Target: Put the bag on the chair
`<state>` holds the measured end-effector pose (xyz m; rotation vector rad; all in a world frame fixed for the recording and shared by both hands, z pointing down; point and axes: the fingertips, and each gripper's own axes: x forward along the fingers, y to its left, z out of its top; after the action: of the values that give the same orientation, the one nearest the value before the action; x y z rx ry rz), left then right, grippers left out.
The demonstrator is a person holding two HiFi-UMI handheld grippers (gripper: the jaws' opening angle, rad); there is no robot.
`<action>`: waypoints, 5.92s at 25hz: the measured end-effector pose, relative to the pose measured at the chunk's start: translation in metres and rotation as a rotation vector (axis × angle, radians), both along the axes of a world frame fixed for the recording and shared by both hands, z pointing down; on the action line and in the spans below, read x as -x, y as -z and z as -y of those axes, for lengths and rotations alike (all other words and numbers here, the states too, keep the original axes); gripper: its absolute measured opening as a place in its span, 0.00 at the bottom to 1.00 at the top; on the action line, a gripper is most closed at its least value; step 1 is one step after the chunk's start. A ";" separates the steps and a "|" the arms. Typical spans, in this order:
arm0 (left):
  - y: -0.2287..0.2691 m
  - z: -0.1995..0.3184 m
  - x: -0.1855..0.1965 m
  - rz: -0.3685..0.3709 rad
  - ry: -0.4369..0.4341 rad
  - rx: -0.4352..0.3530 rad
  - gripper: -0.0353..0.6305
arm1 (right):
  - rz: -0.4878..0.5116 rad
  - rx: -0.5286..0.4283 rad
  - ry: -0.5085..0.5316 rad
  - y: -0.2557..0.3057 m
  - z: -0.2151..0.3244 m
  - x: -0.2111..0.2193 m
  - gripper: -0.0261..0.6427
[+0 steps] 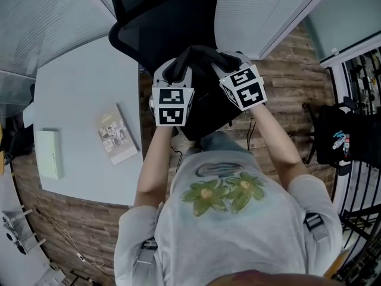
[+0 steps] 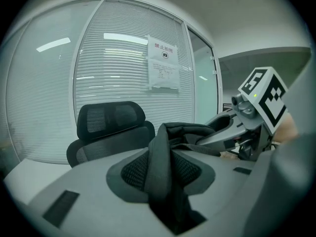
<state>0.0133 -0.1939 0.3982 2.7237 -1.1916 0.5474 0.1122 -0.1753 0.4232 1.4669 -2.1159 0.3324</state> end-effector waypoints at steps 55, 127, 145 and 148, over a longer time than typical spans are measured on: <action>-0.141 0.067 0.077 0.040 0.292 0.182 0.31 | -0.083 0.168 0.441 -0.143 0.099 0.078 0.27; -0.221 0.200 0.114 0.121 0.353 0.215 0.34 | -0.182 0.170 0.539 -0.244 0.235 0.110 0.32; -0.244 0.227 0.128 0.158 0.356 0.237 0.37 | -0.238 0.156 0.555 -0.262 0.258 0.120 0.35; -0.245 0.229 0.130 0.145 0.348 0.263 0.38 | -0.235 0.154 0.576 -0.262 0.259 0.122 0.35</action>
<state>-0.1168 -0.4229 0.6430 2.2268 -1.4678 0.7976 -0.0095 -0.4345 0.6855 0.7209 -2.1497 0.0936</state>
